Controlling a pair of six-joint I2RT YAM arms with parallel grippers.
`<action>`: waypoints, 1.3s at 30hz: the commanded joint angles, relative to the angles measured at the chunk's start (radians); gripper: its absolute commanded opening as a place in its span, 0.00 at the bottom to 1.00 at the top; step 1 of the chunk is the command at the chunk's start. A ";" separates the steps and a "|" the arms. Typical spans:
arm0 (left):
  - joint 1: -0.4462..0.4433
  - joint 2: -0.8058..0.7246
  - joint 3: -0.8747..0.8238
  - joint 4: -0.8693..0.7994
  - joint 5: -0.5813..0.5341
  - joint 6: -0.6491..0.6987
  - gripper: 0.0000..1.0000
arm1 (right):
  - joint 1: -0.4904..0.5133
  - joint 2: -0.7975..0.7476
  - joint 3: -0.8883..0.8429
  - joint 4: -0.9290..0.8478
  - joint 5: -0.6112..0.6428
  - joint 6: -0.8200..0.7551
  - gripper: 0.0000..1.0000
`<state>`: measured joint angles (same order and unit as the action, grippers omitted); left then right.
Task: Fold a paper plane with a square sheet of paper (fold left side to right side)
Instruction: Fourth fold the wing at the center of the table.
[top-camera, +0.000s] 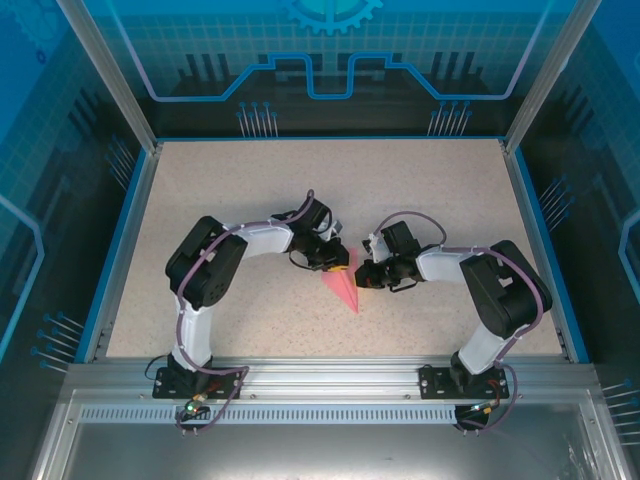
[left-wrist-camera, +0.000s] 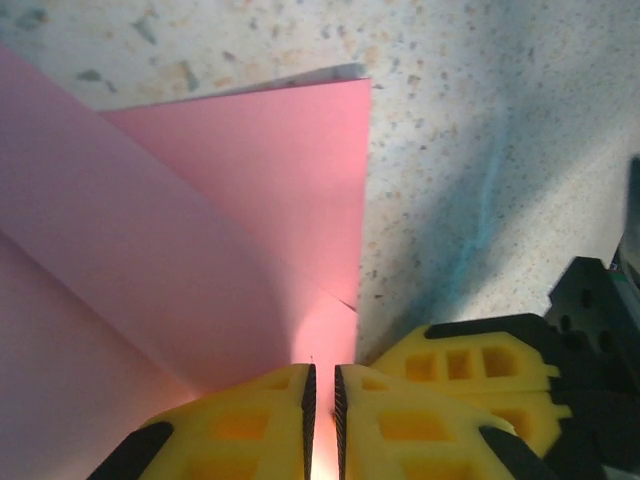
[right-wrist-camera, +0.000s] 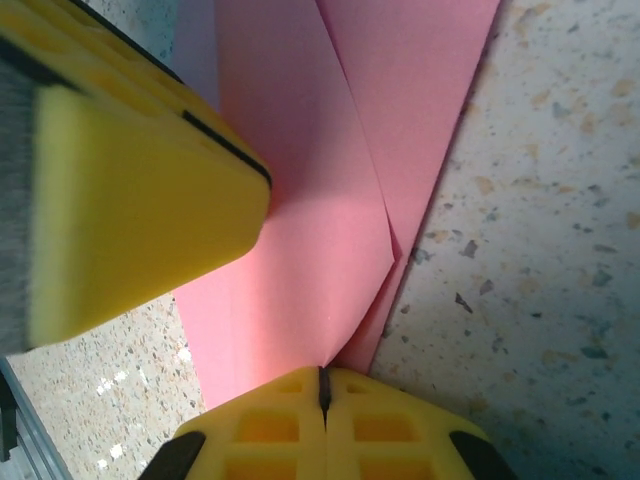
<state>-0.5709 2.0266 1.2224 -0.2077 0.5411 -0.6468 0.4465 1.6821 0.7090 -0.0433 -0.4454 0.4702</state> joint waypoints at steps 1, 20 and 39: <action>-0.002 0.027 0.005 -0.036 -0.025 0.030 0.16 | 0.011 0.013 -0.011 -0.116 0.104 -0.027 0.00; -0.002 0.043 -0.047 -0.030 -0.050 0.033 0.15 | 0.005 -0.238 -0.015 -0.142 -0.028 0.008 0.22; -0.002 0.039 -0.048 -0.030 -0.054 0.037 0.15 | 0.098 -0.040 0.017 -0.119 -0.105 0.047 0.20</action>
<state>-0.5732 2.0449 1.2083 -0.1905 0.5320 -0.6437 0.5262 1.6257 0.7013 -0.1116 -0.5594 0.5369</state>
